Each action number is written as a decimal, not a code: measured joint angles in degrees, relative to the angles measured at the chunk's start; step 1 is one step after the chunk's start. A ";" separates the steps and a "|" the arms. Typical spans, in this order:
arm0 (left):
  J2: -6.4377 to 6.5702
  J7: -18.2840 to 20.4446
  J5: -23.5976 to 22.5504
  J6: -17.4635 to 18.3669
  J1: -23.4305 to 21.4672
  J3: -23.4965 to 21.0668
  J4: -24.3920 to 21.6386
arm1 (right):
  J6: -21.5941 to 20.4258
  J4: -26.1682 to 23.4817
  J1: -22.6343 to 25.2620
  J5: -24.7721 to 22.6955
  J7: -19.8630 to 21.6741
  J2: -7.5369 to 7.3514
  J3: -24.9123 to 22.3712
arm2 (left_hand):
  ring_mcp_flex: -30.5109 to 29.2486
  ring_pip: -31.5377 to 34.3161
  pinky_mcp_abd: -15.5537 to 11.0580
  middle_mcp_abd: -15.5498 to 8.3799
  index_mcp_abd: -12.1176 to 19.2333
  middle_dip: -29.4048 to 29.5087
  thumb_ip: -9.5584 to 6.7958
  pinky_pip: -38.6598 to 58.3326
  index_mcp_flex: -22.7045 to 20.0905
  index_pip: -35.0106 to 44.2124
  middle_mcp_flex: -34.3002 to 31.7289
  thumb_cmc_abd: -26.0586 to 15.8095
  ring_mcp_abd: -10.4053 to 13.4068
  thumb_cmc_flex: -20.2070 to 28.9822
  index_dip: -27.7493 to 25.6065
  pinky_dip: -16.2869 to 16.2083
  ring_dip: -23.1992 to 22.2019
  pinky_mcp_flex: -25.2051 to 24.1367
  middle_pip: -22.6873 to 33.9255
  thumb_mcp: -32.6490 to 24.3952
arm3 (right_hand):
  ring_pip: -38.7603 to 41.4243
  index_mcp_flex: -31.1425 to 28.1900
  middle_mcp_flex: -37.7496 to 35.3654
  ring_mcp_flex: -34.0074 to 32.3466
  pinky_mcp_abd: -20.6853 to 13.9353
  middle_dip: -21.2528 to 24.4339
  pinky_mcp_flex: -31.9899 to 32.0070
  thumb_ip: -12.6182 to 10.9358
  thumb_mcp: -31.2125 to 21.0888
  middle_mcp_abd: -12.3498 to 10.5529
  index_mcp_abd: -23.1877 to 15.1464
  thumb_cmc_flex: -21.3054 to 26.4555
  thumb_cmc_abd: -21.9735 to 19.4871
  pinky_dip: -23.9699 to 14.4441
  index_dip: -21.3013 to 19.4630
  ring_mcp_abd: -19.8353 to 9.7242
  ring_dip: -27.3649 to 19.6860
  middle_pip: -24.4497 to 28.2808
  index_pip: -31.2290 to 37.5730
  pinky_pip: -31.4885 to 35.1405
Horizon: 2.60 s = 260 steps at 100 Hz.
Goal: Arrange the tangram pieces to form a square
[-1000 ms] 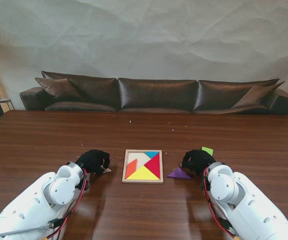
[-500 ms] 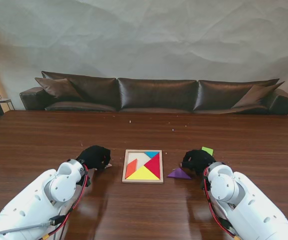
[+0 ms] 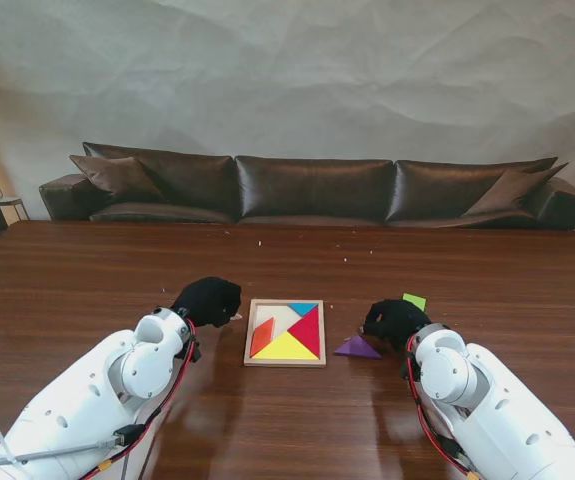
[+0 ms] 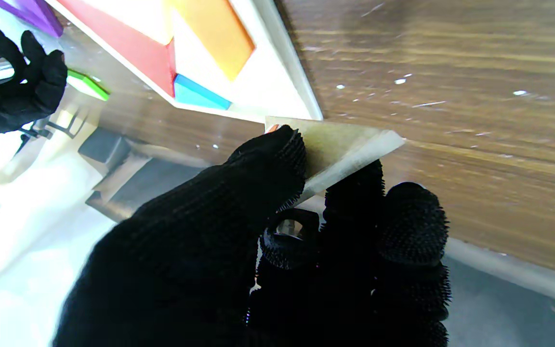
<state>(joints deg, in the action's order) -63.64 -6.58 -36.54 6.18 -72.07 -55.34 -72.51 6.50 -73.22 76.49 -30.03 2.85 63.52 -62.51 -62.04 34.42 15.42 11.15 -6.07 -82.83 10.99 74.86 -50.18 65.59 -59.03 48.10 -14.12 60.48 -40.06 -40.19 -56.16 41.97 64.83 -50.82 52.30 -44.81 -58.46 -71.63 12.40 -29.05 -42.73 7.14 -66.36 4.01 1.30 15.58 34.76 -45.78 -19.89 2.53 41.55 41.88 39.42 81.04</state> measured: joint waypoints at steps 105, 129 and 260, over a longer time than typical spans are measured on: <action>-5.83 -7.07 2.83 -15.30 7.67 16.68 3.68 | 0.04 -0.59 0.29 0.05 -0.29 0.08 -0.84 | 0.04 3.53 1.81 -0.01 -0.51 -0.69 0.00 4.25 1.47 1.36 0.54 -0.56 -1.10 -0.06 -1.73 -0.19 0.51 -1.47 -0.58 -4.27 | 0.00 0.00 0.00 0.00 0.00 0.00 0.00 0.00 0.00 0.00 0.02 0.00 -0.01 0.00 0.00 0.00 0.00 0.00 0.00 0.00; -6.98 -10.04 2.56 -15.54 9.04 18.76 6.12 | 0.05 -0.94 0.47 0.07 -0.17 0.07 -1.02 | 0.05 4.55 1.81 -0.44 -0.51 -0.69 0.00 4.28 1.79 1.37 0.54 -0.56 -1.29 -0.10 -1.73 -0.69 0.85 -1.90 -0.93 -4.88 | 0.00 0.00 0.00 0.00 0.00 0.00 0.00 0.00 0.00 0.00 0.02 0.00 -0.01 0.00 0.00 0.00 0.00 0.00 0.00 0.00; -12.16 -18.77 1.04 -17.46 13.67 26.10 17.49 | 0.22 -2.27 1.55 -0.28 -1.19 0.08 -1.80 | 0.47 1.32 1.87 -0.60 0.29 0.07 0.00 4.35 1.16 1.74 0.54 -0.56 -1.93 -0.14 -2.12 2.34 3.60 -5.14 -1.56 -5.64 | 0.00 0.00 0.00 0.00 0.00 0.00 0.00 0.00 0.00 0.01 0.04 0.00 -0.02 0.00 0.00 0.00 0.00 0.00 0.00 0.00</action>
<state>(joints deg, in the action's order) -75.80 -25.35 -35.50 -11.29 -58.41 -29.23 -55.02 6.72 -75.49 78.04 -30.31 1.66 63.60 -64.32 -61.57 35.74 17.29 10.55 -5.78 -82.76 10.99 79.21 -49.02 67.33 -58.49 47.54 -16.05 60.34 -42.18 -37.85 -52.56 36.83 63.27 -56.46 52.30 -44.81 -58.46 -71.63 12.40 -29.05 -42.73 7.14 -66.36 4.01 1.34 15.58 34.74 -45.78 -19.89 2.54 41.55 41.88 39.42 81.04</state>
